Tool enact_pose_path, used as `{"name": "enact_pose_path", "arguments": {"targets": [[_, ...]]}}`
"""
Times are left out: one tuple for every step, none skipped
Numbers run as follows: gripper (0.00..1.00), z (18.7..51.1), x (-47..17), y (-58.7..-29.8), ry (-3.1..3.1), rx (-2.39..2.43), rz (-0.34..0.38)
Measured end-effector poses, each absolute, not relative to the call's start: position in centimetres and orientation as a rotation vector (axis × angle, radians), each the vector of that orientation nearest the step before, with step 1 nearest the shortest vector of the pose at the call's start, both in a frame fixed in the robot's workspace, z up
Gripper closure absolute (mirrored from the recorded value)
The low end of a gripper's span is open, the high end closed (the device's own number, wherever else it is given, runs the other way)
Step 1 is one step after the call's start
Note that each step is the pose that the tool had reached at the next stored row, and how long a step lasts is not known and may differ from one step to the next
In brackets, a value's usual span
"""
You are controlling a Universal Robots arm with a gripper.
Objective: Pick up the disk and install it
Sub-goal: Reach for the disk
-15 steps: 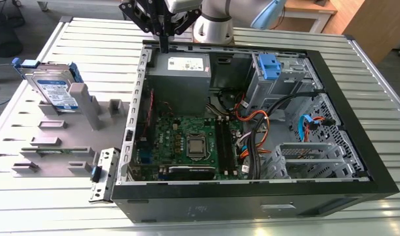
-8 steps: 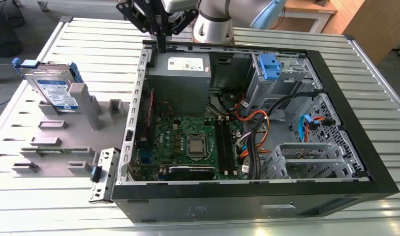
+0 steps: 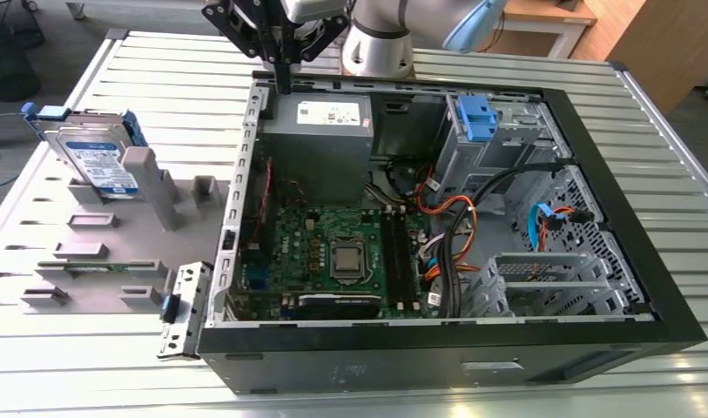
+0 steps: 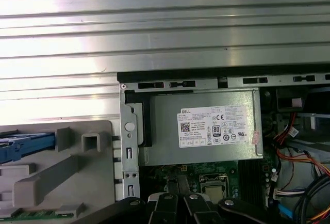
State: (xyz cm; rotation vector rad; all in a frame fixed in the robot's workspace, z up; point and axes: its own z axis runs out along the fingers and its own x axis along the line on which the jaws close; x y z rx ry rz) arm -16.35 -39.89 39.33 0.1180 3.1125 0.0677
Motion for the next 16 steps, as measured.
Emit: {"name": "enact_pose_path", "arguments": {"targets": [[0.89,39.33,-16.37,-39.89,3.113,0.118,0.068],[0.89,39.33,-16.47,-39.89,3.113,0.118,0.068],[0.89,39.33,-16.55,-39.89,3.113,0.118,0.068],[0.89,39.33,-16.56,-39.89,3.112,0.118,0.068],[0.89,39.33,-16.56,-39.89,3.112,0.118,0.068],[0.89,39.33,-16.56,-39.89,3.113,0.118,0.068],[0.89,39.33,-16.56,-39.89,3.113,0.118,0.068],[0.89,39.33,-16.62,-39.89,3.112,0.118,0.068],[0.89,39.33,-16.66,-39.89,3.113,0.118,0.068],[0.89,39.33,-16.66,-39.89,3.112,0.118,0.068],[0.89,39.33,-16.67,-39.89,3.113,0.118,0.068],[0.89,39.33,-16.67,-39.89,3.112,0.118,0.068],[0.89,39.33,-16.67,-39.89,3.113,0.118,0.068],[0.89,39.33,-16.67,-39.89,3.113,0.118,0.068],[0.89,39.33,-16.67,-39.89,3.112,0.118,0.068],[0.89,39.33,-16.67,-39.89,3.113,0.118,0.068]]}}
